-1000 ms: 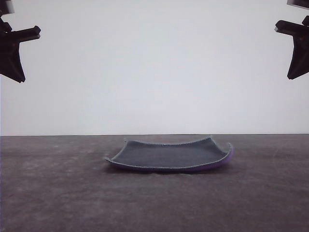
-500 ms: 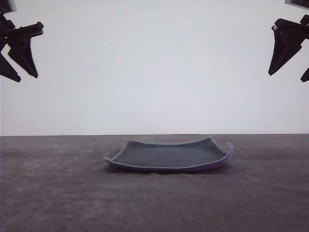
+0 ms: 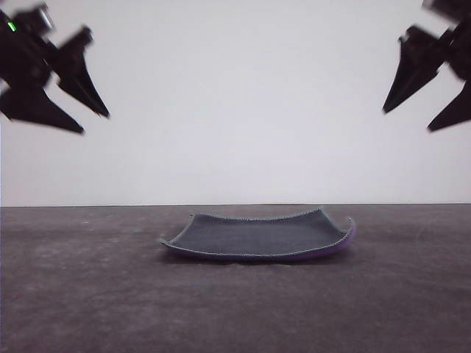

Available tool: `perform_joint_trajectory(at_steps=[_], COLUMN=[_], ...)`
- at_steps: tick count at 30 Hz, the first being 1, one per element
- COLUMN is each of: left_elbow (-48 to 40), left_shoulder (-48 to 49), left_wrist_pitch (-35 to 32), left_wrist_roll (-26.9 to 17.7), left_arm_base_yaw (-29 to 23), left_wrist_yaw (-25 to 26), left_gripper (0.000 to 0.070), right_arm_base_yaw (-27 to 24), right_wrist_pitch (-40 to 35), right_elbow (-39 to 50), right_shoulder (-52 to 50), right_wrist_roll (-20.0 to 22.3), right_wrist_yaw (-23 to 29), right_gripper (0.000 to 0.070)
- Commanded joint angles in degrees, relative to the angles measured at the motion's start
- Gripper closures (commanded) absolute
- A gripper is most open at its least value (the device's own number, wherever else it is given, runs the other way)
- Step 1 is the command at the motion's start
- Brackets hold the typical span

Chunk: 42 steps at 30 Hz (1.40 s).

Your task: Fold clothes

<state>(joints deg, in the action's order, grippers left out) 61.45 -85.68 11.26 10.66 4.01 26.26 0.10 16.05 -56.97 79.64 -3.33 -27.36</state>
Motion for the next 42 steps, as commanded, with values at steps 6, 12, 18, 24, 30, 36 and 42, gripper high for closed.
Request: perform_joint_trajectory(at_steps=[6,12,18,24,30,36,42], left_elbow=[5.55,15.96,27.26,34.40,36.57,36.57,36.57], left_shoulder=[-12.49,-24.90,-35.79,-42.23,-44.43,-44.72,-44.75], left_wrist_pitch=[-3.14,-1.71,1.49,2.63,2.33,2.45,2.60], left_wrist_roll=[1.19,1.64,1.61,2.05,2.05,2.10,2.25], left_arm_base_yaw=[1.95,3.83,5.47,6.94,7.97,8.52,9.29], left_wrist_yaw=[2.06,5.41,7.67,8.28,8.03,7.43,7.17], left_gripper=[0.0387,0.0387,0.0387,0.0387,0.0388,0.0387,0.0387], right_arm_base_yaw=[2.15,3.63,3.91,3.92,4.53,6.15,7.84], right_wrist_pitch=[-2.96,-3.42,-3.41,-3.80,-6.51,-9.60,-10.60], right_elbow=[-5.23,-14.04,-23.19,-28.99,-30.58,-30.63,-30.67], right_shoulder=[11.84,24.37,34.60,41.00,44.78,47.13,47.75], right_wrist_roll=[-1.89,-3.40,-5.58,-7.28,-9.46,-11.70,-11.69], right_wrist_yaw=[-4.36,-6.46,-9.71,-10.96,-11.79,-12.28,-11.89], right_gripper=[0.0147,0.0148,0.0148,0.0148,0.0149,0.0149,0.0149])
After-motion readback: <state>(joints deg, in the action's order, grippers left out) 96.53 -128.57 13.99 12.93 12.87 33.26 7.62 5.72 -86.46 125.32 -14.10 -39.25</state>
